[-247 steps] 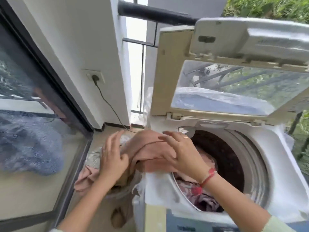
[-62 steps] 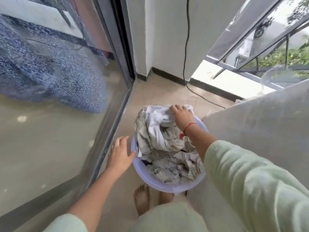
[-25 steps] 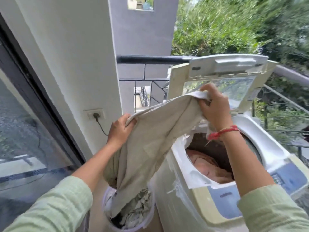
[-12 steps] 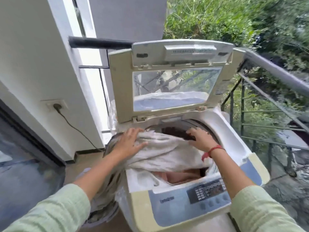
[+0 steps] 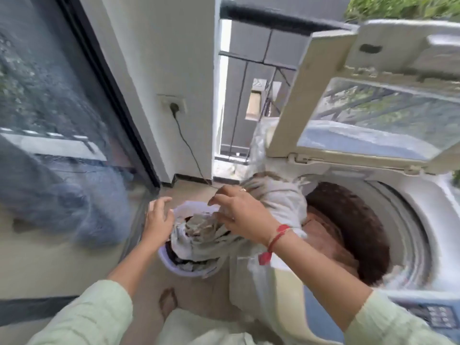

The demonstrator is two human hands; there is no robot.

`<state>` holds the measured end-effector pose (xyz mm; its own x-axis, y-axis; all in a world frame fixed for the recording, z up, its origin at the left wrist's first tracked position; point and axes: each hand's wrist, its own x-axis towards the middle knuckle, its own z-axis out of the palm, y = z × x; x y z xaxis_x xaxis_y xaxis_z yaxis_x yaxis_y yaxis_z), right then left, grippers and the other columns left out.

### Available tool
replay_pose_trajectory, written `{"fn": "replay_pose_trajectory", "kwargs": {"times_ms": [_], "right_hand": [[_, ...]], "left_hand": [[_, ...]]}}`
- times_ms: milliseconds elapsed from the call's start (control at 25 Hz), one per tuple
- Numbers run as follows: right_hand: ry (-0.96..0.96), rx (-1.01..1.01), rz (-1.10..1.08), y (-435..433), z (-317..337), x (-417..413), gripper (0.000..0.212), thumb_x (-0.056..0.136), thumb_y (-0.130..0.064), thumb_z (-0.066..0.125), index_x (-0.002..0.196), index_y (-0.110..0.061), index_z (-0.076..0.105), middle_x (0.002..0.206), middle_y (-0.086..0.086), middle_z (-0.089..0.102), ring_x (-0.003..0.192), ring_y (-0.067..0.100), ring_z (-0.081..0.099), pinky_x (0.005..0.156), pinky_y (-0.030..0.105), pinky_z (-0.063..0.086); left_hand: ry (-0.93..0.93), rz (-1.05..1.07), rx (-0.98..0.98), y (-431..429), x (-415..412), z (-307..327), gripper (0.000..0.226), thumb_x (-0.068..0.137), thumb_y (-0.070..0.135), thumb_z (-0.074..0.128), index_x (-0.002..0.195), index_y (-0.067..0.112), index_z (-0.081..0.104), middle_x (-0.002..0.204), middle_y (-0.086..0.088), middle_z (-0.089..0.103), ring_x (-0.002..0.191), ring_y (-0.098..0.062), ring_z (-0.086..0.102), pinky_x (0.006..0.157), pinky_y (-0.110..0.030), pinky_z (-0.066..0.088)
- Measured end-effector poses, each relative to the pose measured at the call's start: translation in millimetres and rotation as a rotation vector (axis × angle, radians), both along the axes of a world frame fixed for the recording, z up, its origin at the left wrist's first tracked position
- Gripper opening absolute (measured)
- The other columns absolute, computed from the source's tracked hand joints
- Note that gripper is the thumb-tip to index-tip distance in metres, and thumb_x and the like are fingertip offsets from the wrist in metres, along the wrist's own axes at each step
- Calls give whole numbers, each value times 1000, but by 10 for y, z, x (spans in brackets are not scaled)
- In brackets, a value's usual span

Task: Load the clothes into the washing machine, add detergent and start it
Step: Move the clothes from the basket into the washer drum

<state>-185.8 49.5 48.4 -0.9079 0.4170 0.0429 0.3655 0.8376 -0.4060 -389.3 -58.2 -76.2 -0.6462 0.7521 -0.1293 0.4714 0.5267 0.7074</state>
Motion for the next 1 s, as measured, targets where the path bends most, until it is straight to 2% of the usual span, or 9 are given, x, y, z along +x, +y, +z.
{"fn": "replay_pose_trajectory", "kwargs": {"times_ms": [240, 360, 480, 640, 720, 800, 880, 960, 1000], "right_hand": [[-540, -114, -10, -196, -1161, -1372, 44, 90, -24, 51, 133, -13, 46, 131, 16, 44, 120, 35, 45, 98, 39, 36], [-791, -123, -36, -189, -1925, -1713, 58, 89, -31, 54, 140, -13, 32, 142, 18, 32, 129, 35, 36, 102, 39, 34], [-936, -97, -64, -193, -2793, -1882, 83, 82, -47, 61, 146, -15, 20, 151, 16, 20, 138, 39, 23, 112, 49, 23], [-1124, 69, -69, -37, -3923, -1944, 107, 80, -57, 58, 150, -16, -12, 157, 17, -11, 141, 47, -12, 113, 61, -2], [-1202, 123, -93, 133, -4410, -1909, 115, 77, -58, 62, 148, -17, -19, 155, 19, -18, 139, 51, -13, 108, 68, -4], [-1303, 57, -164, 277, -4811, -1822, 116, 77, -53, 65, 146, -24, -24, 154, 19, -23, 139, 54, 0, 103, 72, 10], [-1331, -4, -185, 292, -5006, -1704, 87, 92, -26, 51, 148, -30, -15, 156, 22, -8, 134, 48, 28, 95, 60, 37], [-1237, -55, -178, 256, -4995, -1649, 60, 95, -7, 37, 149, -23, 16, 146, 20, 37, 122, 36, 50, 86, 44, 49], [-1160, -99, -181, 274, -4875, -1701, 47, 94, -6, 37, 139, -18, 35, 134, 15, 52, 116, 33, 56, 86, 41, 49]], "left_hand": [[-78, -41, -273, -671, -956, -840, 33, 83, 10, 59, 114, 1, 59, 114, -25, 54, 107, -43, 52, 95, -42, 37], [-69, -148, -392, -857, -1139, -1387, 39, 80, 13, 65, 117, 8, 57, 114, -19, 53, 109, -41, 51, 95, -44, 40], [-86, -313, -475, -866, -1121, -1982, 51, 79, 23, 63, 128, 18, 47, 124, -8, 46, 118, -33, 47, 99, -43, 40], [-76, -393, -616, -663, -986, -2771, 79, 78, 32, 67, 143, 24, 23, 151, -5, 15, 143, -29, 12, 112, -48, 20], [-78, -441, -671, -487, -950, -3130, 95, 75, 35, 71, 148, 26, 10, 156, -6, -4, 145, -30, -7, 114, -52, 7], [-11, -516, -714, -261, -968, -3427, 109, 73, 39, 74, 149, 28, -3, 156, -5, -17, 143, -30, -18, 114, -54, -1], [53, -583, -744, -80, -992, -3620, 116, 72, 40, 75, 148, 27, -10, 155, -6, -24, 141, -30, -25, 112, -56, -6], [74, -617, -792, 19, -1021, -3725, 121, 70, 40, 77, 148, 25, -15, 153, -9, -28, 139, -33, -28, 110, -59, -6], [63, -621, -837, 37, -1036, -3755, 125, 68, 40, 79, 147, 25, -17, 152, -9, -30, 139, -33, -28, 110, -61, -5]]}}
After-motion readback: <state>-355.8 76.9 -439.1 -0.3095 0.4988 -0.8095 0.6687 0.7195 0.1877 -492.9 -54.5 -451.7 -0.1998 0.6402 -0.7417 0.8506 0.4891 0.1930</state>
